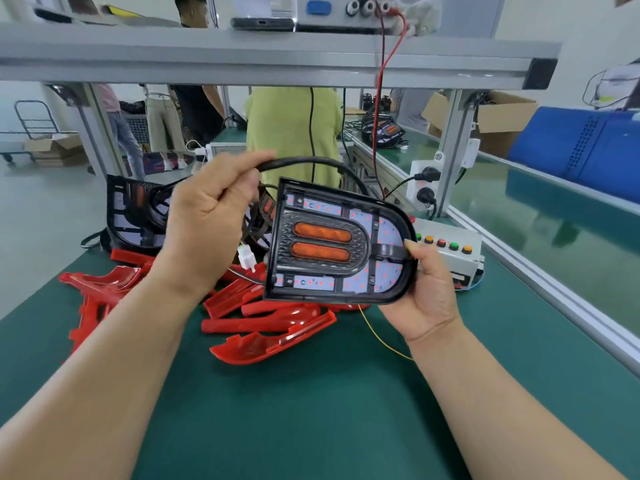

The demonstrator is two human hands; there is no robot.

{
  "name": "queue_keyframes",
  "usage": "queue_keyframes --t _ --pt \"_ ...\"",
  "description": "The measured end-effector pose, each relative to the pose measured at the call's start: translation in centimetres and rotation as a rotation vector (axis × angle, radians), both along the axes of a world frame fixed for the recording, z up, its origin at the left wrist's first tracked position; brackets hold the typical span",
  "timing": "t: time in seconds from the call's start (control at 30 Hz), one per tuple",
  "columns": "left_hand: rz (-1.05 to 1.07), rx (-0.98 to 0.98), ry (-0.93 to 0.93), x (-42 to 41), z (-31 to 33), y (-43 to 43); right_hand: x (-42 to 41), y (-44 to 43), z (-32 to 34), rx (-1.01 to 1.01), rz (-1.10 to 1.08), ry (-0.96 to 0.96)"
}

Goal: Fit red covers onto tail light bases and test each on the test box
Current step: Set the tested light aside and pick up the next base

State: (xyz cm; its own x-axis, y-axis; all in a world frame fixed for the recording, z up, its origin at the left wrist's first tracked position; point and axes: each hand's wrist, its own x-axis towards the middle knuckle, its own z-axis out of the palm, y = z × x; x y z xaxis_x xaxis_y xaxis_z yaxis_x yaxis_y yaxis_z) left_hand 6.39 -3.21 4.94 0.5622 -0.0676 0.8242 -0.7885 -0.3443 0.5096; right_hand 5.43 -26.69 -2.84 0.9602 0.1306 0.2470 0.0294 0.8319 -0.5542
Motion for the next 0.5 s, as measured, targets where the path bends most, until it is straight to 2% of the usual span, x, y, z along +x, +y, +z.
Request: queue_keyframes --t 0.07,0.13,0.23,0.37,0.5 --pt "0.013 0.042 -0.075 -1.1 1.3 0.0 -0.2 0.1 0.2 -0.004 0.038 -0.032" --pt "0.045 0.061 -0.022 -1.9 2.4 0.2 -0.5 0.2 0.4 0.005 0.081 -0.042" --pt "0.119 0.135 0.251 -1.8 3.1 1.4 -0.7 0.3 0.3 -0.021 0.133 0.001" --pt "0.144 0.294 0.683 0.0 1.4 2.1 -0.8 0.0 -0.3 -0.191 0.132 0.129" --pt "0.132 0.535 0.918 1.6 -1.2 2.6 -0.5 -0.9 -0.6 -0.335 0.115 0.25"
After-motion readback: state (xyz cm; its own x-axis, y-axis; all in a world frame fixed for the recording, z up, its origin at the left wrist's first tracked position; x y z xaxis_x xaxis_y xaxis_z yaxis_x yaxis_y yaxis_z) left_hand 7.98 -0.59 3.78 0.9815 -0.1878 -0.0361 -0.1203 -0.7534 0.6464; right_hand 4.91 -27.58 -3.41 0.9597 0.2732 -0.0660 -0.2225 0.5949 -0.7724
